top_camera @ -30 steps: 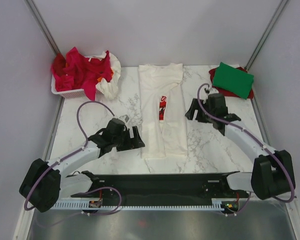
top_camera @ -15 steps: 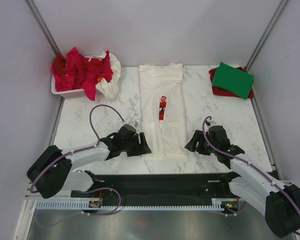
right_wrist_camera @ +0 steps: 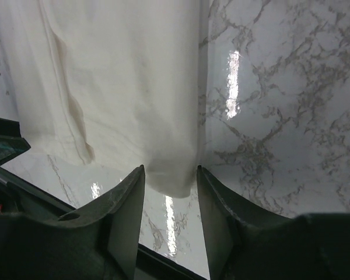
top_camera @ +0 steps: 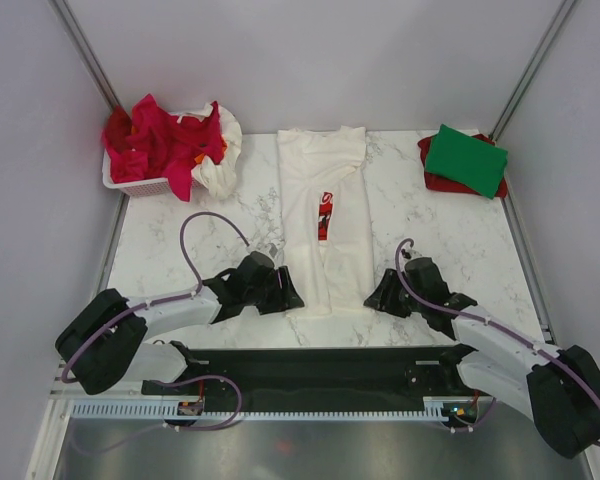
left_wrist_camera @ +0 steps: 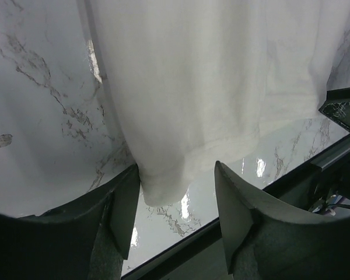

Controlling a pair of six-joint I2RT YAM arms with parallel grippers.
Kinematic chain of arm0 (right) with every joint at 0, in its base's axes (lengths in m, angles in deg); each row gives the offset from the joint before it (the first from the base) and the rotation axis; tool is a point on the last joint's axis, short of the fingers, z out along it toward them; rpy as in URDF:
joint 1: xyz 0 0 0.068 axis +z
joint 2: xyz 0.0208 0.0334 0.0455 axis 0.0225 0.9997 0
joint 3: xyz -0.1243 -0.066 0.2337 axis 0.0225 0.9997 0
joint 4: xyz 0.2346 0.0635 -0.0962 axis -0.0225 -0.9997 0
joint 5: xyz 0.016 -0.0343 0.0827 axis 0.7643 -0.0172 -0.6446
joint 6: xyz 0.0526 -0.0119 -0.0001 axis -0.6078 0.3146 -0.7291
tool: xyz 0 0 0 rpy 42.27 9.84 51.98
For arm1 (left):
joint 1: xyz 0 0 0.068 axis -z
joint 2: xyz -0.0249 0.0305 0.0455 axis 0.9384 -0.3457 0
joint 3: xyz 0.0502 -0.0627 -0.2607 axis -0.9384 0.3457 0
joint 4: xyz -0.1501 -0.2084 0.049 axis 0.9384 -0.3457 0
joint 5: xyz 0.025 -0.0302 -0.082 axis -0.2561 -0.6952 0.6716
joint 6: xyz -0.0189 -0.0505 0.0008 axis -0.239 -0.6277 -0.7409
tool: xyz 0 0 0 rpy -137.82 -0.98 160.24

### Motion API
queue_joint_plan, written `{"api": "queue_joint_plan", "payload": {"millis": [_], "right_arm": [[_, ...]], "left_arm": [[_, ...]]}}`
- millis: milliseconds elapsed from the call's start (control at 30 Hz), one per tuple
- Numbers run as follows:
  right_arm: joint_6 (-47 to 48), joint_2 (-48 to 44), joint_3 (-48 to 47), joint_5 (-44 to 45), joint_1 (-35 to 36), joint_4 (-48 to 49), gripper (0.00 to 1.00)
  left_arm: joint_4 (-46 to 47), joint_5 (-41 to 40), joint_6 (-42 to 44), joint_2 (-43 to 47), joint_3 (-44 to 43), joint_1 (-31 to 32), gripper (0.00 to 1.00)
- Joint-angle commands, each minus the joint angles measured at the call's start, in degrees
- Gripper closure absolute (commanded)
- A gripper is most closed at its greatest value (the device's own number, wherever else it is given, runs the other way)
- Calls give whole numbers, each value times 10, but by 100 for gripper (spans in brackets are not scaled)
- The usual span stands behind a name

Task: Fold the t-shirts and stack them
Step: Fold the tshirt

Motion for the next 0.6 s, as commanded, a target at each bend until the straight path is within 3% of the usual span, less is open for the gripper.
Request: {"api": "queue_joint_plan", "payload": {"millis": [0,67,100,133,167,200,233,333,500,567], "right_arm": [[-3,37,12,29,5,-6,52],[-1,44,9,32,6,-6,68],[-1,44,5,34,5,-9,87],[-1,43,5,40,6,-20,97],[1,41,2,45,6,-29,100],[0,32,-2,49,6,-38,100],[-3,25,-2,50,7,-45,100],[-13,-10,-1,51,11,-74,100],[-32,-72,-18,47,31,-132,100],[-43,-96,-31,50,46,-160,100]], "left_arm": [[-9,-14,-14,-14,14,6,39],[-8,-13,-14,-14,15,6,41],[-9,-13,-14,-14,16,6,44],[-9,-12,-14,-14,16,6,50],[-9,-13,-13,-13,16,6,56],[-9,-12,-13,-11,17,6,63],[-9,-11,-13,-5,19,6,78],[-9,-3,-13,13,25,5,98],[-37,23,-21,51,31,11,98],[-88,18,-23,79,17,25,98]]}}
